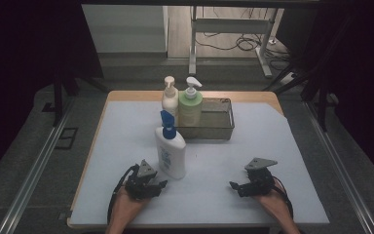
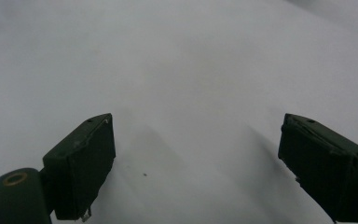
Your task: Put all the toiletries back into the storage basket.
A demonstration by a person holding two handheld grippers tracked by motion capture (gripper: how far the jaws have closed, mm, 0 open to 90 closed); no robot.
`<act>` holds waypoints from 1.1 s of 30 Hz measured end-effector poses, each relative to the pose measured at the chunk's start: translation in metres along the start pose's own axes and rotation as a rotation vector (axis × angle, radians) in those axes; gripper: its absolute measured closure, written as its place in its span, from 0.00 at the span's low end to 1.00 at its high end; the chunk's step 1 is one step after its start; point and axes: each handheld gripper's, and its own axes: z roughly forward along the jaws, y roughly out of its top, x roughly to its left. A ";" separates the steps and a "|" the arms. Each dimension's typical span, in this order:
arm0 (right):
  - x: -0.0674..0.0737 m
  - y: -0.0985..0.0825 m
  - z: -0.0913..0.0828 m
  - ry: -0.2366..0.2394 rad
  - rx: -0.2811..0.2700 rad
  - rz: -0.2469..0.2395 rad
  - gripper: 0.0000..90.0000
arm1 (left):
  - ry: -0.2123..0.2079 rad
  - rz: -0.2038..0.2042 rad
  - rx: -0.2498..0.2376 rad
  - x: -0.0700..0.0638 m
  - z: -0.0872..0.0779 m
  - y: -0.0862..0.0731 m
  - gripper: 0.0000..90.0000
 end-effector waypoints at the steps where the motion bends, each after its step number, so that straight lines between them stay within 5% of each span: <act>1: 0.001 0.001 -0.001 0.002 -0.003 -0.003 0.12 | 0.007 -0.004 0.001 0.000 -0.001 -0.001 0.41; 10: 0.013 0.019 -0.009 0.054 -0.039 -0.022 0.06 | 0.056 -0.046 0.014 0.006 -0.010 -0.015 0.15; 19: 0.027 0.040 -0.003 0.088 -0.059 -0.041 0.01 | 0.096 -0.033 0.022 0.010 -0.011 -0.024 0.13; 33: 0.051 0.076 0.006 0.149 -0.091 -0.071 0.01 | 0.096 -0.032 0.007 0.010 -0.010 -0.026 0.13</act>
